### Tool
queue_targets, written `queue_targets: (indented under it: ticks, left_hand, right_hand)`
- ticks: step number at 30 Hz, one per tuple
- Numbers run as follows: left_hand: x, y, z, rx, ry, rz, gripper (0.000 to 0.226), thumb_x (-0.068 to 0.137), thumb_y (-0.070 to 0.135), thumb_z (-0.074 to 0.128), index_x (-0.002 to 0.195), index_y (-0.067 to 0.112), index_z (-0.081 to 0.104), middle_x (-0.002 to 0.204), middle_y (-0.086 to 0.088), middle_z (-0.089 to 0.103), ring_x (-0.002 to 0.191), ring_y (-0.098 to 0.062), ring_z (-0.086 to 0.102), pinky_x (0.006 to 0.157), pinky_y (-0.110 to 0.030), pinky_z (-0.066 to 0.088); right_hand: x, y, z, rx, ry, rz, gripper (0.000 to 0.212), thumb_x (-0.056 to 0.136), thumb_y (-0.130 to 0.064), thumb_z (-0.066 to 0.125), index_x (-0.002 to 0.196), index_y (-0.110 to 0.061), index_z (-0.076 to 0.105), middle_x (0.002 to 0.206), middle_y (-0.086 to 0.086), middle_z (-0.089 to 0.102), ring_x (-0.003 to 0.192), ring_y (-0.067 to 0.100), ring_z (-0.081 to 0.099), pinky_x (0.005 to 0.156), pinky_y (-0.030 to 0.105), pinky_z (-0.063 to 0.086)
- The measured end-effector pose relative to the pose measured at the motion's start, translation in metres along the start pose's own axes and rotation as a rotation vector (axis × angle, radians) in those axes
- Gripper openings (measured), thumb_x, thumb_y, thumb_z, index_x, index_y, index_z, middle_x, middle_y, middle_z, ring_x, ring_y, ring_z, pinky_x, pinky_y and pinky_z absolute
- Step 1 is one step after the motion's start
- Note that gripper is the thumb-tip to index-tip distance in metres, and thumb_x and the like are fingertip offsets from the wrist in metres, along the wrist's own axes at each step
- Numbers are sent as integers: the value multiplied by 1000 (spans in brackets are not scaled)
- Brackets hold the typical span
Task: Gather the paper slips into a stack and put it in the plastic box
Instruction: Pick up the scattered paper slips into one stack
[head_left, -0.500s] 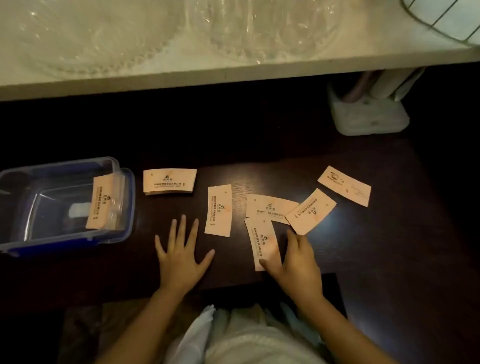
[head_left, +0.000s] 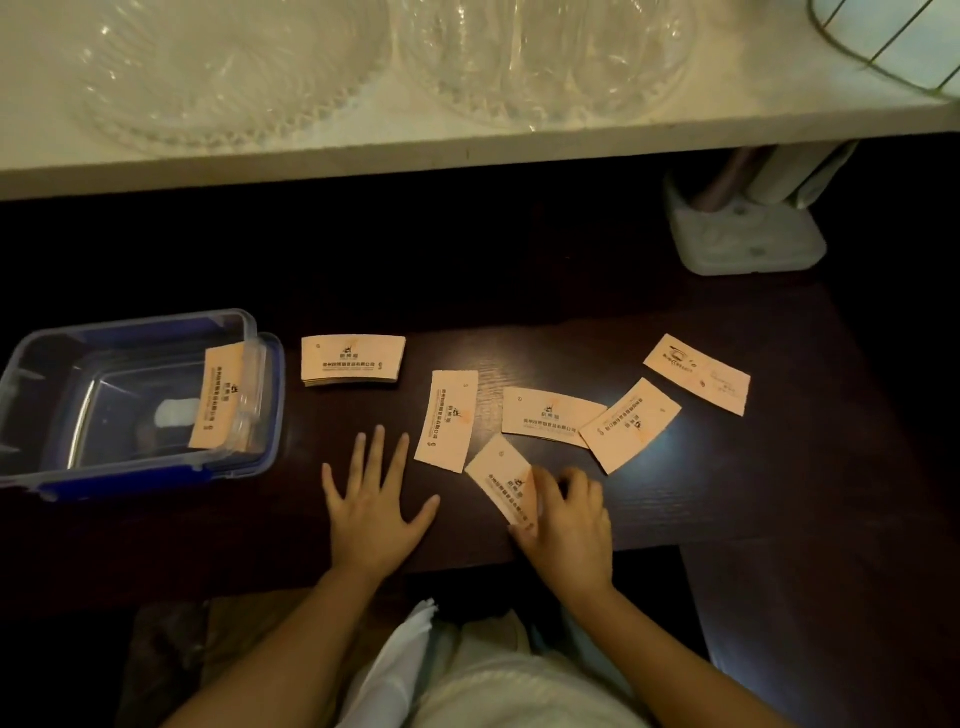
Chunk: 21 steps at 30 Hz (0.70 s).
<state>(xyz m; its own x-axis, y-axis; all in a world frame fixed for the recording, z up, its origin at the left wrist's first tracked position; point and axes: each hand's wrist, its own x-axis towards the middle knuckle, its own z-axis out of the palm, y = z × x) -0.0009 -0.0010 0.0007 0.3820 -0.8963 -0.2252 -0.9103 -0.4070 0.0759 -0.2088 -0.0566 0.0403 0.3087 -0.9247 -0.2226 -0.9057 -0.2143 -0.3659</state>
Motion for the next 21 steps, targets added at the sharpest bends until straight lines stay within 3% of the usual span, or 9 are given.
queue_targets:
  ticks: [4,6,9,11,13,15,19,21]
  left_hand:
    - [0,-1,-5,-117,7,-6,81,75,66,33,144,27,19,156,-2,13,143,-18,4,111,-54,0]
    - [1,2,-16,-468,52,-112,74,82,55,44,144,24,21,156,-1,14,143,-14,3,113,-45,-3]
    - [-2,18,-51,-1072,136,-348,59,87,29,54,141,19,31,149,-5,32,135,-18,31,110,-39,27]
    - [-3,35,-73,-1287,-12,-365,51,86,22,56,135,16,41,132,-5,49,115,-16,50,95,-34,44]
    - [-3,53,-86,-1368,-293,-332,40,85,18,58,125,14,51,114,-5,62,97,-14,60,76,-28,54]
    - [-4,67,-91,-1378,-433,-316,28,85,10,57,114,12,56,100,-5,66,88,-13,63,62,-23,57]
    - [-6,81,-94,-1399,-380,-343,15,87,1,52,93,12,62,93,-9,67,85,-18,64,58,-22,58]
    - [-6,78,-95,-1517,-328,-427,15,88,2,50,91,14,61,94,-9,66,88,-20,63,61,-24,59]
  right_hand:
    - [-1,6,-2,-17,-25,-64,62,61,-27,76,116,-12,53,98,11,59,90,32,58,57,41,52]
    - [-1,11,-8,34,-9,-71,61,67,-28,72,122,-12,49,107,8,58,102,29,54,63,40,53]
    - [-2,18,-21,188,4,-77,62,76,-30,66,131,-16,41,121,3,53,116,21,44,78,38,51]
    - [-3,22,-28,232,29,-149,67,76,-29,67,135,-18,37,121,4,53,115,19,46,79,36,52]
    - [-2,24,-36,241,66,-212,69,76,-27,68,136,-18,36,123,4,53,115,16,45,81,34,52]
    - [0,24,-43,236,76,-281,67,78,-26,66,136,-19,35,129,1,50,119,10,37,86,31,49]
    - [5,35,-54,295,51,-357,71,79,-32,65,140,-24,28,140,-8,39,125,-2,26,102,27,39]
    - [15,51,-59,343,164,-285,73,77,-34,69,138,-21,31,140,-7,38,127,4,30,104,30,34]
